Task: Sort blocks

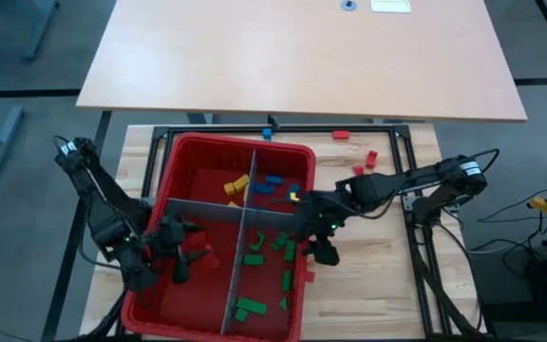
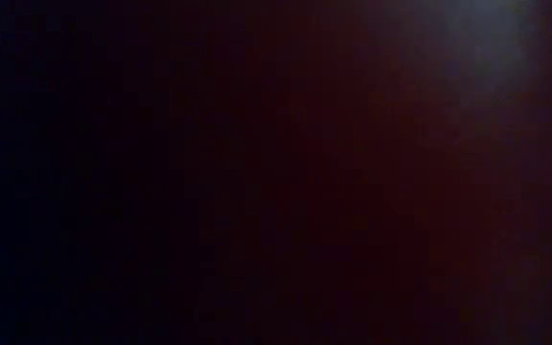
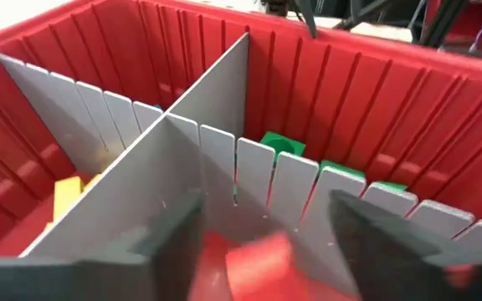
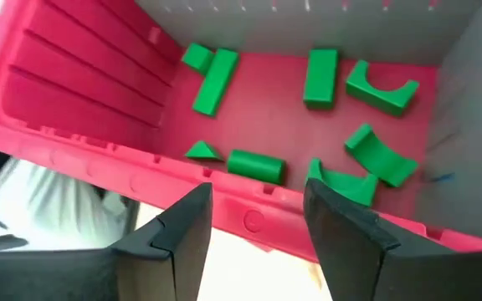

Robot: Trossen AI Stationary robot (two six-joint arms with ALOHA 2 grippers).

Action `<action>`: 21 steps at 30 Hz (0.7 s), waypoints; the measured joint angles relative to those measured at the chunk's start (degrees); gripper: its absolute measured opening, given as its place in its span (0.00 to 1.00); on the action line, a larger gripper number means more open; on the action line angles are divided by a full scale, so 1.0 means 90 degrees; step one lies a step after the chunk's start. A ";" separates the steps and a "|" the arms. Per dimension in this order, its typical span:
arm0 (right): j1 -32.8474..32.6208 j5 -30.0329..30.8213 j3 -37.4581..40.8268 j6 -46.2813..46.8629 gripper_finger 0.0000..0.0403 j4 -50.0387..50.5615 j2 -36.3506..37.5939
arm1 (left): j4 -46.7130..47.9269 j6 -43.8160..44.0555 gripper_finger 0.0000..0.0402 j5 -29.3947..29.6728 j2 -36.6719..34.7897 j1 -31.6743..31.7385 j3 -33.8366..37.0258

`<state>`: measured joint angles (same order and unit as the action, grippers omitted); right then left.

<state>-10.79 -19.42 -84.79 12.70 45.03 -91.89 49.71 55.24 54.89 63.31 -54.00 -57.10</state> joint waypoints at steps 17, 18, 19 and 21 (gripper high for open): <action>-0.0658 0.1308 0.0198 0.0485 0.38 0.0544 0.0726 | 0.0700 0.0165 0.97 0.0348 0.0011 0.0012 0.0002; -0.0687 0.1455 0.0199 0.0500 0.38 0.0531 0.0840 | 0.0761 0.0214 0.97 0.0352 -0.0003 0.0012 0.0002; -0.0703 0.1611 0.0198 0.0513 0.38 0.0504 0.0952 | 0.0820 0.0254 0.97 0.0369 -0.0017 0.0019 0.0002; -0.0766 0.1970 0.0197 0.0559 0.37 0.0529 0.1134 | 0.0882 0.0284 0.97 0.0489 -0.0029 0.0024 0.0000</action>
<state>-17.69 -1.69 -83.02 17.73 49.79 -81.68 57.65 57.80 59.30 63.05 -53.78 -57.10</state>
